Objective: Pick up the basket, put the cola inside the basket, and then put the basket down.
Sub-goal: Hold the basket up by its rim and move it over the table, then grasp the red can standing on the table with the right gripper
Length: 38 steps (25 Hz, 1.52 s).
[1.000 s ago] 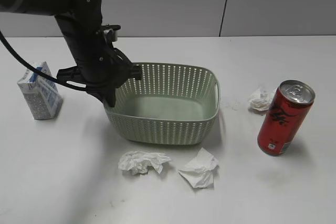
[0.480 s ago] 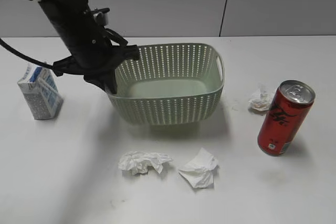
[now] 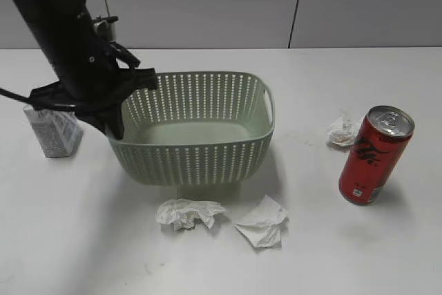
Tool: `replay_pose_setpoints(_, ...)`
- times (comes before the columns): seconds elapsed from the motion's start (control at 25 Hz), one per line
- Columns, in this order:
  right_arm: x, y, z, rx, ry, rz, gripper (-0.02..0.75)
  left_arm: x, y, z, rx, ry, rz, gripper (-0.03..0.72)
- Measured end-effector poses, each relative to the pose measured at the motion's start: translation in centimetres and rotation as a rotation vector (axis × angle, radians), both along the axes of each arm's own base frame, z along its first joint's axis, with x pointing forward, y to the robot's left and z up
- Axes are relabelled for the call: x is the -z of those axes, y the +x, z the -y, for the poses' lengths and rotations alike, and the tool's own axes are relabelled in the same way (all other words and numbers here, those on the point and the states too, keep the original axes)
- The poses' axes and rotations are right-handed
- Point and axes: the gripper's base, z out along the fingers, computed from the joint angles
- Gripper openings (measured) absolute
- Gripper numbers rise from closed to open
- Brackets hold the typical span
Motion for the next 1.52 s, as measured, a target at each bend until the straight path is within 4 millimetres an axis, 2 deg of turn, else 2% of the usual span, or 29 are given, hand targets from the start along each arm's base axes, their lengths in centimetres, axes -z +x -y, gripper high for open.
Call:
replay_pose_setpoints(0.2, -0.2, 0.0, 0.0, 0.000, 0.014, 0.011, 0.566, -0.1, -2.6, -1.6, -0.012, 0.006, 0.045, 0.000)
replay_pose_setpoints(0.32, -1.2, 0.2, -0.4, -0.017, 0.067, 0.028, 0.566, -1.1, -3.0, -2.1, -0.007, 0.007, 0.119, 0.000)
replay_pose_setpoints(0.4, -2.0, 1.0, -0.6, -0.017, 0.111, -0.020, 0.566, -1.6, -3.0, -2.3, -0.001, 0.011, 0.153, 0.000)
replay_pose_setpoints(0.56, -4.0, 4.1, -1.0, -0.017, 0.136, -0.161, 0.566, -1.7, -3.0, -2.4, 0.008, 0.027, 0.165, 0.000)
replay_pose_setpoints(0.68, -5.5, 7.3, -1.4, -0.034, 0.128, -0.258, 0.566, -1.6, -3.0, -2.4, 0.009, 0.027, 0.165, 0.000)
replay_pose_setpoints(0.88, -7.1, 14.0, -2.2, -0.085, 0.124, -0.423, 0.566, -1.6, -3.0, -2.4, 0.009, 0.028, 0.164, 0.000)
replay_pose_setpoints(1.04, -6.7, 18.6, -3.0, -0.119, 0.124, -0.580, 0.566, -1.6, -3.0, -2.4, 0.009, 0.029, 0.165, 0.000)
replay_pose_setpoints(1.12, -6.3, 20.2, -4.0, -0.150, 0.117, -0.629, 0.566, -1.6, -3.0, -2.4, 0.009, 0.029, 0.165, 0.000)
replay_pose_setpoints(1.32, -4.7, 22.4, -7.2, -0.170, 0.045, -0.729, 0.566, -1.6, -3.1, -2.5, 0.011, 0.032, 0.161, 0.000)
replay_pose_setpoints(1.52, -2.4, 24.4, -8.1, -0.122, -0.050, -0.763, 0.653, -1.6, -3.1, -2.5, 0.014, 0.037, 0.155, 0.000)
